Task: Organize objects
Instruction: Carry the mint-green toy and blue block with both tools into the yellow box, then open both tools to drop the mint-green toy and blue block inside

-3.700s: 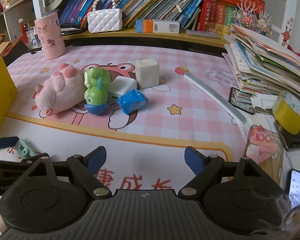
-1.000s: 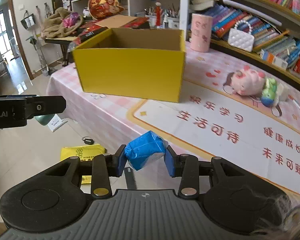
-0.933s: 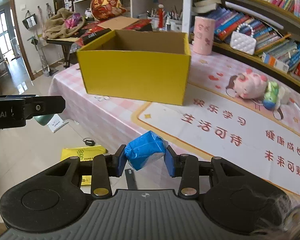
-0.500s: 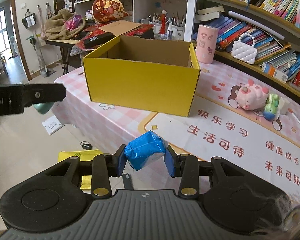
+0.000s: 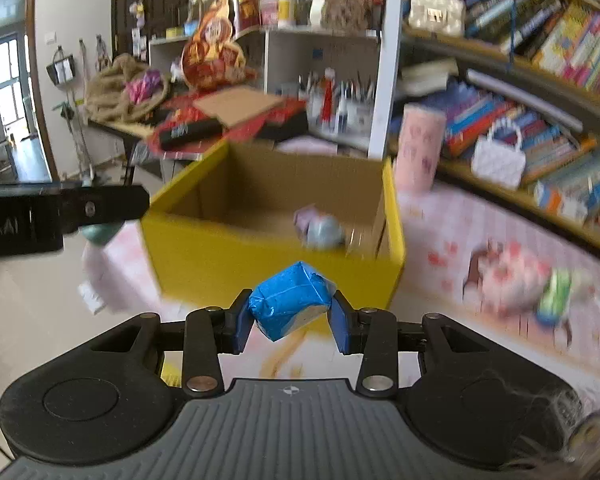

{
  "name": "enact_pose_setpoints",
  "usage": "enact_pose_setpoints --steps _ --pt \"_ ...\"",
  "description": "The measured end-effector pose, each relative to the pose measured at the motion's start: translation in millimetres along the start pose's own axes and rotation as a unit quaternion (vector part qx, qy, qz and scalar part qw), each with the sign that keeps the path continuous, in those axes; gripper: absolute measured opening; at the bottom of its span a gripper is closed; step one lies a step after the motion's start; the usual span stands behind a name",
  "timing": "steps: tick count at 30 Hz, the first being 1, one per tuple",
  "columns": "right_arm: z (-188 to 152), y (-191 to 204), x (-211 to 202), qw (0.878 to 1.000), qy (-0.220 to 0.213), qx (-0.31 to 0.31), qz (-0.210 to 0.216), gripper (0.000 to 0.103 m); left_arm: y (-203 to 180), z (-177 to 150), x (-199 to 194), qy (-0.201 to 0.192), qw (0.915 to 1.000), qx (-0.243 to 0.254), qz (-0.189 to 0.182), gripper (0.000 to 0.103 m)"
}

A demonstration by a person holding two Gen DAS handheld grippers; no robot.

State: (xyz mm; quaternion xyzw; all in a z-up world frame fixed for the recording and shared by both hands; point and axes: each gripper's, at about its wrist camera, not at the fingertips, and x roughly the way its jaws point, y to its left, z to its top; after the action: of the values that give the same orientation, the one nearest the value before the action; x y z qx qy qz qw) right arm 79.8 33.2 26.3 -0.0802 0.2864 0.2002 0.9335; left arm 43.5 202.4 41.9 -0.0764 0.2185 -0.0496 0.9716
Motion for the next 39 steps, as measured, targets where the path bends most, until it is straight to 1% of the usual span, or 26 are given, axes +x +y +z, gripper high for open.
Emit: enact_pose_setpoints --steps 4,7,9,14,16,20,22,23,27,30,33,34,35,36,39 --pt "34.4 -10.5 27.9 1.000 -0.024 -0.014 -0.003 0.037 0.1 21.7 28.1 -0.012 0.9999 -0.001 0.003 0.069" --pt "51.7 -17.2 57.6 0.999 -0.018 -0.026 0.001 0.037 -1.4 32.9 55.5 -0.008 0.9999 -0.001 0.008 0.069" --pt "57.7 -19.7 81.3 0.999 0.001 -0.043 0.010 0.037 -1.0 36.0 76.0 0.003 0.9999 -0.006 0.011 0.069" --pt "59.5 -23.8 137.8 0.994 0.074 -0.074 0.037 0.037 0.0 33.4 128.6 0.058 0.9979 -0.009 0.029 0.069" --pt "60.1 -25.2 154.0 0.991 0.093 -0.081 0.046 0.037 0.6 30.3 145.6 0.077 0.9963 -0.006 0.036 0.069" --pt "59.9 -26.0 175.6 0.986 0.131 -0.089 0.059 0.038 -0.6 25.5 173.9 0.117 0.9921 0.009 0.045 0.069" --pt "60.6 -26.2 181.8 0.983 0.145 -0.094 0.066 0.038 -1.0 21.8 182.3 0.131 0.9902 0.016 0.047 0.069" --pt "61.8 -25.9 183.7 0.982 0.150 -0.096 0.070 0.038 -2.8 21.7 184.2 0.128 0.9901 0.025 0.053 0.069" --pt "63.3 -25.5 187.0 0.979 0.161 -0.098 0.077 0.038 -4.8 24.5 190.6 0.139 0.9884 0.032 0.052 0.069" --pt "62.6 -25.4 185.9 0.980 0.160 -0.096 0.076 0.038 -6.4 24.1 192.0 0.139 0.9885 0.034 0.051 0.070" --pt "63.7 -25.0 184.0 0.982 0.150 -0.092 0.074 0.041 -7.7 25.7 189.3 0.128 0.9896 0.037 0.054 0.070" --pt "64.1 -24.9 182.5 0.983 0.145 -0.090 0.074 0.044 -8.1 27.0 186.2 0.121 0.9905 0.038 0.052 0.071" --pt "64.0 -24.6 179.6 0.984 0.137 -0.087 0.073 0.045 -8.5 29.2 182.0 0.111 0.9918 0.039 0.048 0.073" --pt "64.3 -24.1 177.1 0.985 0.129 -0.085 0.070 0.045 -9.0 31.5 177.1 0.102 0.9930 0.038 0.047 0.077" --pt "66.3 -24.6 162.2 0.990 0.104 -0.068 0.066 0.045 -11.4 39.8 155.9 0.063 0.9961 0.041 0.045 0.079"
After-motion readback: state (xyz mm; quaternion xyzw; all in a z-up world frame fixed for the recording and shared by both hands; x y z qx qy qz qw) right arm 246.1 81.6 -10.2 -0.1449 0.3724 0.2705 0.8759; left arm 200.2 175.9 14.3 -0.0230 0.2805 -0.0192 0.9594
